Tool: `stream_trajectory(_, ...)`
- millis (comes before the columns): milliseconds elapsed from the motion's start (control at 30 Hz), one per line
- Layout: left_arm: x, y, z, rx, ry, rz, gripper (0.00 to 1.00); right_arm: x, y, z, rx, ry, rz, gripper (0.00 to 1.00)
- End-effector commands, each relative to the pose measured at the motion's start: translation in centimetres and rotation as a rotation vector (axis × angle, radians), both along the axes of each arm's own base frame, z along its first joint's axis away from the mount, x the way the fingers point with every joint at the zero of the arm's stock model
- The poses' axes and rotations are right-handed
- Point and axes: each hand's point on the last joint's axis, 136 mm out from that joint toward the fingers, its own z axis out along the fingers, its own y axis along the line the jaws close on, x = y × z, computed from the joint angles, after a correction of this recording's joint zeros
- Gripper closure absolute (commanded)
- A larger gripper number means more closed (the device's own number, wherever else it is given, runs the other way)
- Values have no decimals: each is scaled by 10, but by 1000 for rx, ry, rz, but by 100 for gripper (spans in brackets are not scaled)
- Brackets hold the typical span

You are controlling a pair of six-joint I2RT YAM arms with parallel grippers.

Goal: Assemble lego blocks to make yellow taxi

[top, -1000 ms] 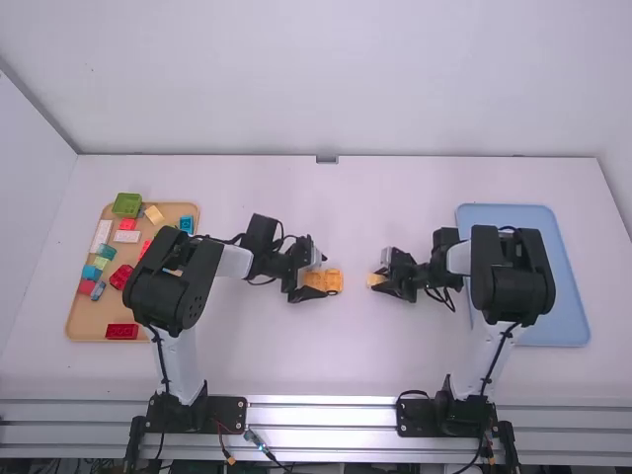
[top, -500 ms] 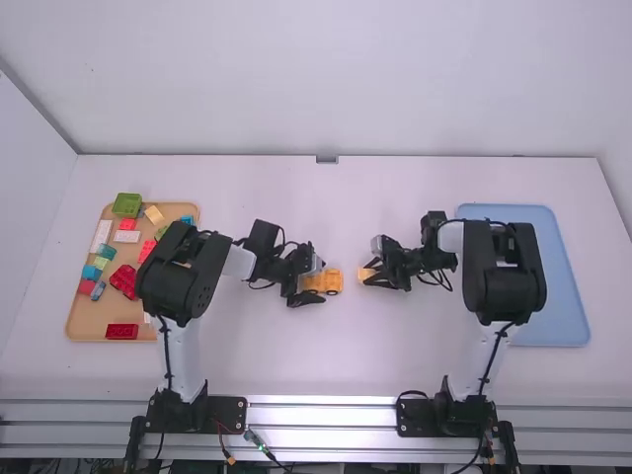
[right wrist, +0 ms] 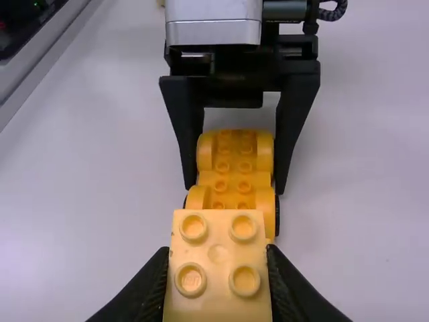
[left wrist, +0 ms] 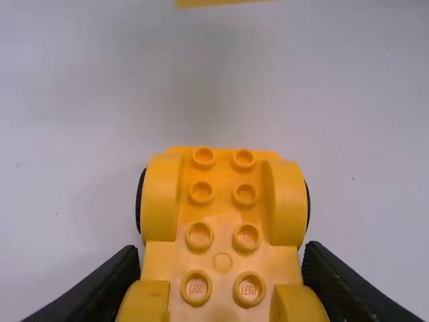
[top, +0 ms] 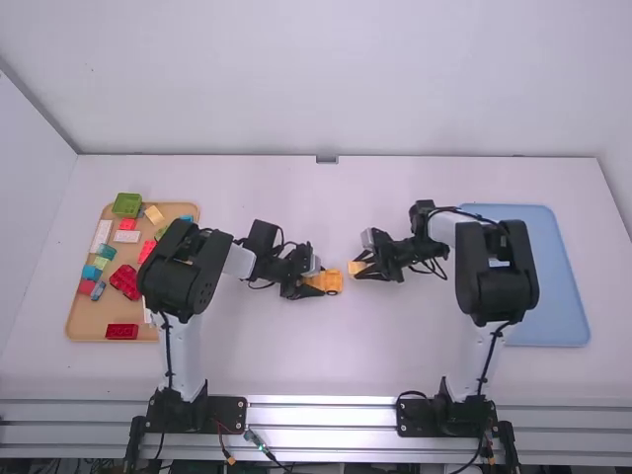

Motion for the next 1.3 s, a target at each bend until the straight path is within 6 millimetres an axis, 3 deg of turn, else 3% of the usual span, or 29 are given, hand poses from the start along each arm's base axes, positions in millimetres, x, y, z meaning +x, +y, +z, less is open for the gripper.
stream_trajectory(0, -2, 2, -8, 9, 10, -7, 47, 5, 7, 14, 19, -11, -9, 76)
stream_trajectory(133, -6, 2, -10, 14, -20, -32, 54, 11, 16, 21, -1, -10, -31, 81)
stream_trajectory(300, -5, 1, -10, 8, -28, -19, 54, 13, 25, 24, -28, -38, -37, 87)
stream_trajectory(700, 2, 4, -13, 12, -47, 41, 49, 4, 45, -3, -122, -61, -138, 86)
stream_trajectory(867, 0, -1, -4, -38, -29, 16, 47, -3, 43, -10, -126, -42, -137, 86)
stream_trajectory(1133, 2, 0, -5, -26, -25, 29, 46, -6, 47, -30, -127, -36, -103, 91)
stream_trajectory(1267, 2, 0, -5, -26, -22, 30, 46, -7, 48, -30, -127, -35, -101, 92)
